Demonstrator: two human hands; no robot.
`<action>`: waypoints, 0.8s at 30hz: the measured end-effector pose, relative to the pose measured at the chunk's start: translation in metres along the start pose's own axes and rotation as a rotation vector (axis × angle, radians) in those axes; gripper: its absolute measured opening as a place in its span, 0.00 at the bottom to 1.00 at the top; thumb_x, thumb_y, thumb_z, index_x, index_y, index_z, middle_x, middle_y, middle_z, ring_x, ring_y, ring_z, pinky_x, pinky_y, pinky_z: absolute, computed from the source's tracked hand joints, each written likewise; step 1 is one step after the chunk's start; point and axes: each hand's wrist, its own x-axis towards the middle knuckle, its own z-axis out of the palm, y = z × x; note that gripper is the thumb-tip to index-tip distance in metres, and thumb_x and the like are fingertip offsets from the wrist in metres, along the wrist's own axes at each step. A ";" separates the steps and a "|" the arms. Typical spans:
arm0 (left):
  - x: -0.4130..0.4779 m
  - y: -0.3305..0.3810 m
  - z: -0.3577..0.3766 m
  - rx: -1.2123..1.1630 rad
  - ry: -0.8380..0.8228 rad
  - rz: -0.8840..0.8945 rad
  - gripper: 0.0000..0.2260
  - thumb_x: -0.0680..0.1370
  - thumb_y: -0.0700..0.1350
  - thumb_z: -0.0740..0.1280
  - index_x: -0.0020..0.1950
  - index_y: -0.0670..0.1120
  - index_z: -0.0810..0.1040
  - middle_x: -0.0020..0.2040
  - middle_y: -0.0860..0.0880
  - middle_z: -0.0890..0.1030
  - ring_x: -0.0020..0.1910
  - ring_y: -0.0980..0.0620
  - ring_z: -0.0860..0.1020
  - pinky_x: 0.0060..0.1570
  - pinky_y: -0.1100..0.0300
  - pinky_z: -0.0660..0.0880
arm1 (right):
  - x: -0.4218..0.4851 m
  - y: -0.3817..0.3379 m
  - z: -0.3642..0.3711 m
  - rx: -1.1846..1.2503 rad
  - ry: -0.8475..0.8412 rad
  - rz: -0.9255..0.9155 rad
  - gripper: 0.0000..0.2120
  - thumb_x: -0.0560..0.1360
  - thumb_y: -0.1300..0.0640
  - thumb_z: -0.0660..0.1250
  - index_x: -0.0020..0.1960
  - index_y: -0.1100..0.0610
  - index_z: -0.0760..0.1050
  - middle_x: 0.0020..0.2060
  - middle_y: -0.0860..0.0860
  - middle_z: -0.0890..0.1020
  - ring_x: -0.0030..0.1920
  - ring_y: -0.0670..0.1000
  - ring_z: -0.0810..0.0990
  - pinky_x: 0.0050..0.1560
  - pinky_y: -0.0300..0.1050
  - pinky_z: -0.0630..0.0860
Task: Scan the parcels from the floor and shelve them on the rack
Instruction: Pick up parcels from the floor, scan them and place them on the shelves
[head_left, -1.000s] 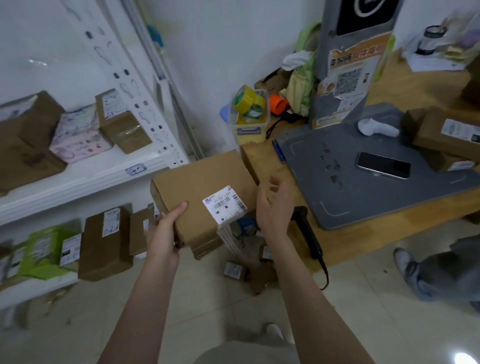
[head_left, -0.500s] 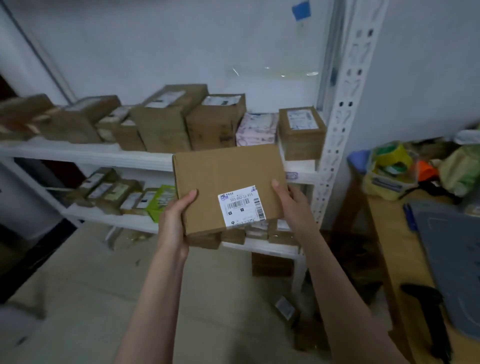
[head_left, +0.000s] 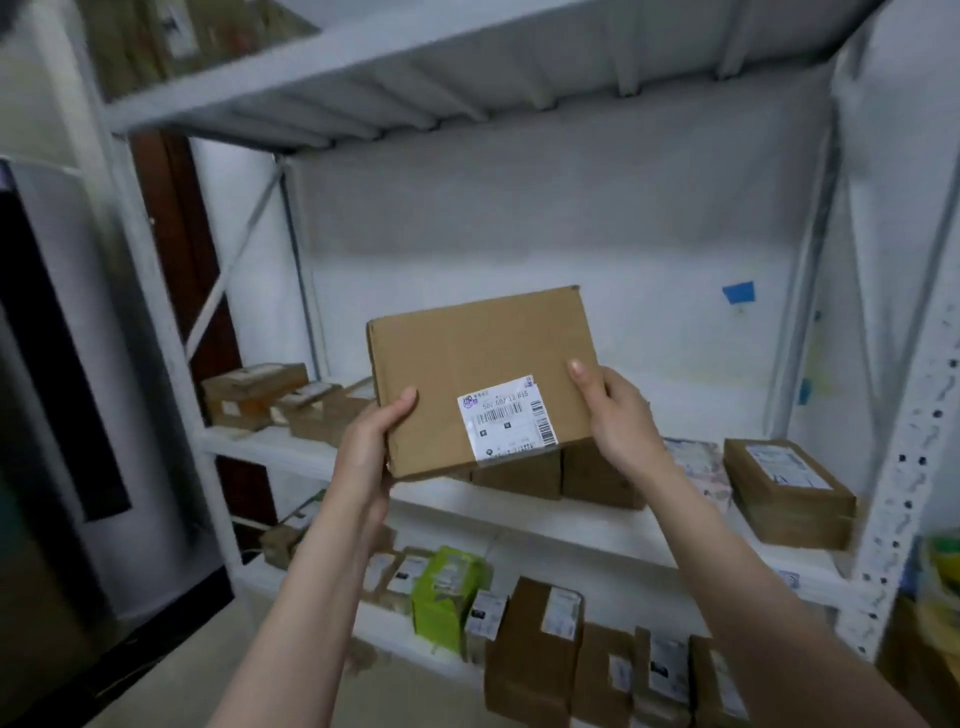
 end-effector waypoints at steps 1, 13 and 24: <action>0.005 0.016 -0.005 0.012 0.000 0.021 0.19 0.73 0.50 0.74 0.61 0.43 0.82 0.55 0.45 0.86 0.53 0.45 0.84 0.58 0.47 0.77 | 0.009 -0.017 0.005 -0.019 -0.001 -0.031 0.25 0.80 0.37 0.57 0.60 0.56 0.78 0.54 0.49 0.82 0.51 0.49 0.80 0.42 0.35 0.70; 0.072 0.206 -0.012 -0.050 -0.026 0.305 0.35 0.54 0.60 0.79 0.58 0.47 0.83 0.55 0.47 0.86 0.61 0.42 0.81 0.66 0.38 0.74 | 0.123 -0.216 0.024 -0.071 0.019 -0.326 0.28 0.78 0.34 0.58 0.49 0.59 0.79 0.44 0.55 0.84 0.43 0.56 0.83 0.43 0.57 0.83; 0.149 0.331 0.004 -0.128 -0.033 0.534 0.06 0.77 0.50 0.70 0.50 0.49 0.79 0.34 0.53 0.85 0.30 0.55 0.84 0.34 0.59 0.80 | 0.234 -0.327 0.057 -0.056 0.062 -0.536 0.33 0.77 0.31 0.57 0.51 0.62 0.79 0.47 0.57 0.82 0.46 0.59 0.83 0.45 0.60 0.83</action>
